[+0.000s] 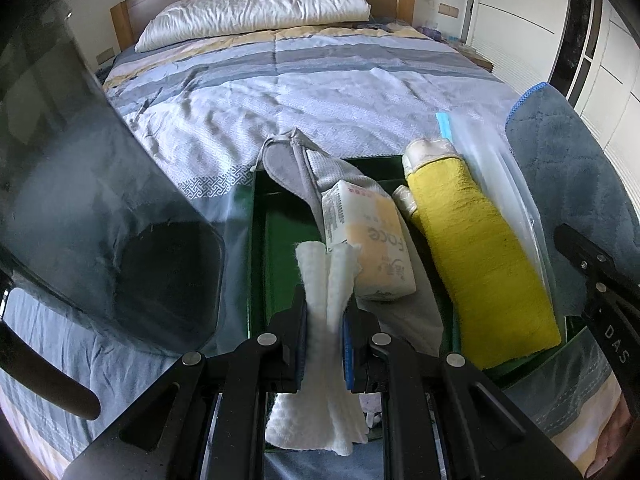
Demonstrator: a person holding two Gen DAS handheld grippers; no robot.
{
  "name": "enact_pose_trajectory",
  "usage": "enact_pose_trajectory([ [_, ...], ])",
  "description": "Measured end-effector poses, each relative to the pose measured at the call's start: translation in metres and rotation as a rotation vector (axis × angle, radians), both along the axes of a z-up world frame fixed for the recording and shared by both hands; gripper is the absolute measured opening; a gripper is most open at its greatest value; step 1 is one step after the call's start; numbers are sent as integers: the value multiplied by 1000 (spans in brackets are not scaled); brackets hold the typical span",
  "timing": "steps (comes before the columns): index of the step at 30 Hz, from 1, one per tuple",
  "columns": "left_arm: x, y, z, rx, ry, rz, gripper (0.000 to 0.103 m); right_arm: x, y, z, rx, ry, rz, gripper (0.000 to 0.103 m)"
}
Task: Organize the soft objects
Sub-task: 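Lower the grey fleece towel into the tray beside the yellow towel with the right tool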
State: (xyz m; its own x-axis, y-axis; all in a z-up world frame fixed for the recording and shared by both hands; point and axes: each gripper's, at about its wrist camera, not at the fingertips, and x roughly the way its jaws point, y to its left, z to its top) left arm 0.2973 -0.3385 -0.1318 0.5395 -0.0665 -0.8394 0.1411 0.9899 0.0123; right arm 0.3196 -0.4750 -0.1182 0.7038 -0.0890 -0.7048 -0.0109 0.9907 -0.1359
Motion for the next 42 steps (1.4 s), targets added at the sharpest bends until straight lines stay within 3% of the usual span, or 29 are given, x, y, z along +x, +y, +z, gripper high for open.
enact_pose_trajectory([
  [28, -3, -6, 10, -7, -34, 19, 11, 5, 4, -2, -16, 7, 16, 31],
  [42, -2, -4, 9, -11, -30, 22, 11, 18, 4, -9, -23, 39, 8, 37],
])
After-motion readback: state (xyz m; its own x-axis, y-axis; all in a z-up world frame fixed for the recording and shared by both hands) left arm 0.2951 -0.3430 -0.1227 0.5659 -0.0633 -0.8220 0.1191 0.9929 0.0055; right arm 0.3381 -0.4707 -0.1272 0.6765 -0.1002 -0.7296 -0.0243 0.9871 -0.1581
